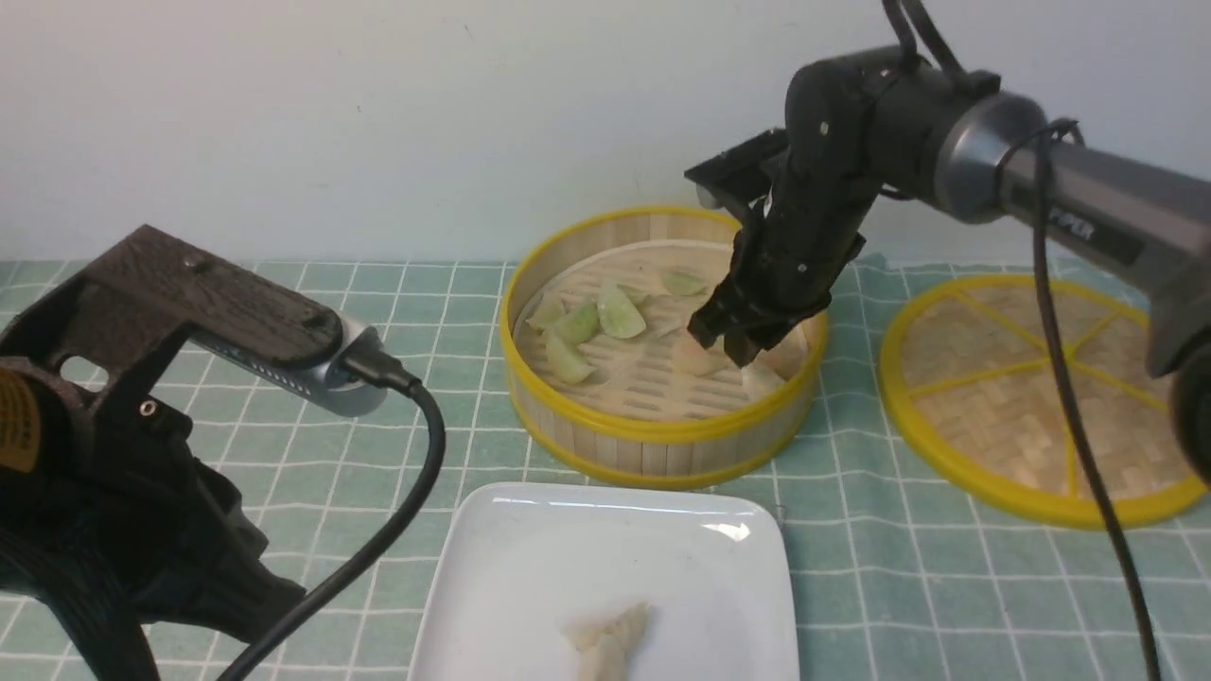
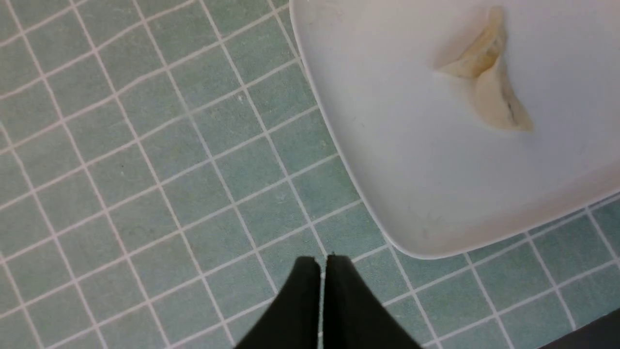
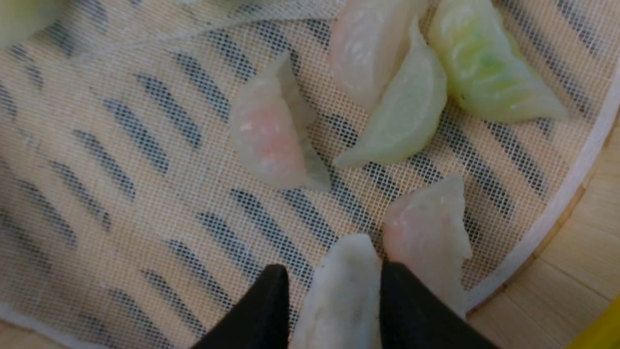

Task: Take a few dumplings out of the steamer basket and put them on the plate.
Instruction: Use the right arm to grab a dumpling from inside the steamer

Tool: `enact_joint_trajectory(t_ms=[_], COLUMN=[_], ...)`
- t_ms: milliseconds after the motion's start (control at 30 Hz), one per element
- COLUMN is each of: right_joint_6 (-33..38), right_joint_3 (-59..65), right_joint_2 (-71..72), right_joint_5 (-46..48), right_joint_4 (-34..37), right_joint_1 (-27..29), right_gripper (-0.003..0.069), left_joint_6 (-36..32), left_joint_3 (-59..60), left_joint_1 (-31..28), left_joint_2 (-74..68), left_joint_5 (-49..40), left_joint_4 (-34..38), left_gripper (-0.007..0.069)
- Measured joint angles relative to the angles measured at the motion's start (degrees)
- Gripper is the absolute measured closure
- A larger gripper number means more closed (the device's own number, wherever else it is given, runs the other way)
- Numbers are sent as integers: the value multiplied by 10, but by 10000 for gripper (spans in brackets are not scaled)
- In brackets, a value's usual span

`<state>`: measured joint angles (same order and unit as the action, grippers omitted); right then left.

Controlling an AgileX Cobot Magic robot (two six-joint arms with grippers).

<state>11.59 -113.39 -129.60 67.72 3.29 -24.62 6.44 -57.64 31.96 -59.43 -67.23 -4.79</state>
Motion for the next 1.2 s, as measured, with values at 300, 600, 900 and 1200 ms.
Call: enact_joint_trajectory(t_ms=[300,600,900,1200], right_joint_6=[-16,-18,-1,-4], right_joint_3=[-2,-11,-94,-162], right_joint_2=[-22,-30,-56,-57], right_joint_5=[-2,9,31,32], right_joint_4=[-17,-13,31,-2], right_joint_1=[-2,-3,-2,-3], right_gripper=[289,571,633,641], left_joint_6=[0,0,0,0], left_joint_3=[0,0,0,0], left_joint_1=[0,0,0,0], left_joint_2=[0,0,0,1], left_joint_5=[0,0,1,1], left_joint_4=[-21,-28,-28,-34], left_gripper=[631,631,631,631])
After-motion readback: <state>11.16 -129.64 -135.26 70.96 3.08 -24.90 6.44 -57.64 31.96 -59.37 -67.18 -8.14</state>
